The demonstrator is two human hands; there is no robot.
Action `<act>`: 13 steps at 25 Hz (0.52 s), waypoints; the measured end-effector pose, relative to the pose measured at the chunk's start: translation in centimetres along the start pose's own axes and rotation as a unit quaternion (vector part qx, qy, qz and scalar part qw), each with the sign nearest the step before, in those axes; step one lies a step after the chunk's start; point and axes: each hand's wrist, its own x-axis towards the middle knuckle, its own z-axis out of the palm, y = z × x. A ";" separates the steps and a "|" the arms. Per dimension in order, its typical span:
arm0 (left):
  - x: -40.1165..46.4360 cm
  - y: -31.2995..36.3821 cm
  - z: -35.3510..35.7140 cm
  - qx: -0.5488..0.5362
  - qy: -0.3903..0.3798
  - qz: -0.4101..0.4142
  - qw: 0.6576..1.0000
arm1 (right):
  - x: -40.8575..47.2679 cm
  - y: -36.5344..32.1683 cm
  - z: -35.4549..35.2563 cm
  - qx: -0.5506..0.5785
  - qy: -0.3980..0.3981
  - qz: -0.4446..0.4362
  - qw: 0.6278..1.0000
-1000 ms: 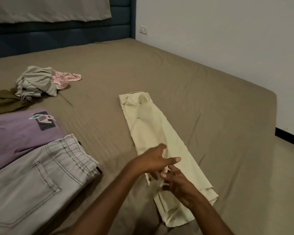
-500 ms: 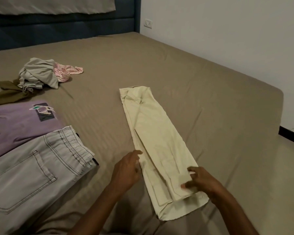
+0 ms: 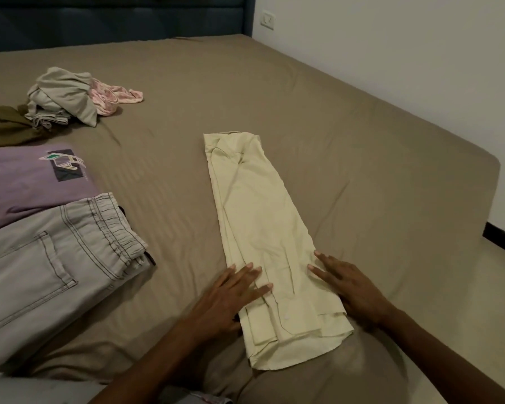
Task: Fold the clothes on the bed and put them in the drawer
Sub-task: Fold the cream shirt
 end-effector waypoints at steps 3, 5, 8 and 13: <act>0.7 -0.6 1.4 0.043 -0.027 0.020 0.999 | 4.2 0.2 -1.4 -0.040 -0.029 -0.097 0.994; 1.2 -1.0 0.8 -0.028 -0.061 0.012 0.998 | 6.6 0.5 -0.7 -0.058 -0.033 -0.198 0.978; 2.7 -2.1 -2.3 -0.337 -0.045 -0.115 0.933 | 9.8 0.9 -1.2 0.239 -0.063 -0.136 0.959; 10.6 -9.8 -9.1 -0.699 0.090 -0.392 0.592 | 18.2 2.6 -7.3 0.738 -0.052 0.188 0.646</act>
